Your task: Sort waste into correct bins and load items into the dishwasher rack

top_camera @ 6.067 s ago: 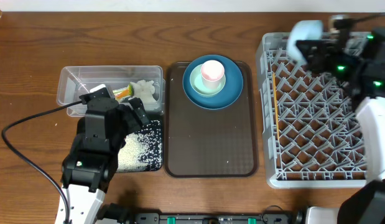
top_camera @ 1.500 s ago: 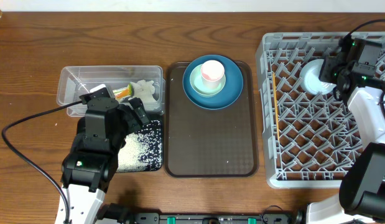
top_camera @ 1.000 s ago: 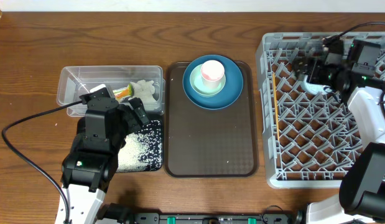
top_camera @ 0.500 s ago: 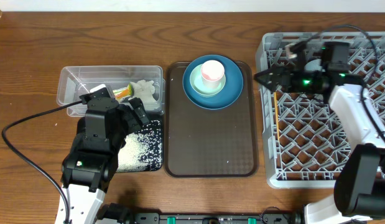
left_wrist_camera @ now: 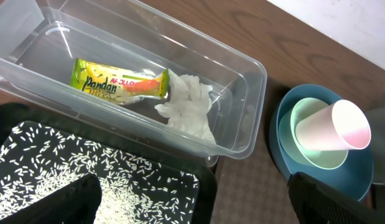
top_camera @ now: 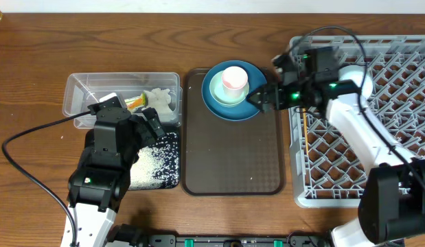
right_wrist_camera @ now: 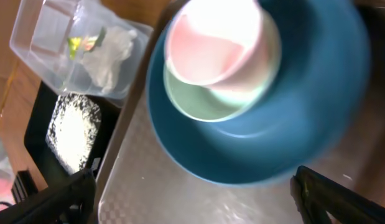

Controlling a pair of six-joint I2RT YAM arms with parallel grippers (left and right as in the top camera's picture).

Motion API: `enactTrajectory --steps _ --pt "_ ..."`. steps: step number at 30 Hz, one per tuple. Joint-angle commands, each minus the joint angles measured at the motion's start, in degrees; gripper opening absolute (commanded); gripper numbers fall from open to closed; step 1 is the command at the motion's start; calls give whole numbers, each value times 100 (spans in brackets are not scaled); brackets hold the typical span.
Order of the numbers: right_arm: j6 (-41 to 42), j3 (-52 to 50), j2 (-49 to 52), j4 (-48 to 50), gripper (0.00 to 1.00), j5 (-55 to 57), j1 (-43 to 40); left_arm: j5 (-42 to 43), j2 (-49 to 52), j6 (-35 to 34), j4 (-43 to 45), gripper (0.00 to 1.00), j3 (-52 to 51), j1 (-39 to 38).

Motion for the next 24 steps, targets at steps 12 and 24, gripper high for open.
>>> enactTrajectory --steps 12,24 --pt "127 2 -31 48 99 1102 911 -28 -2 -52 125 98 -22 26" --pt "662 20 -715 -356 62 789 588 2363 699 55 439 91 -22 -179"
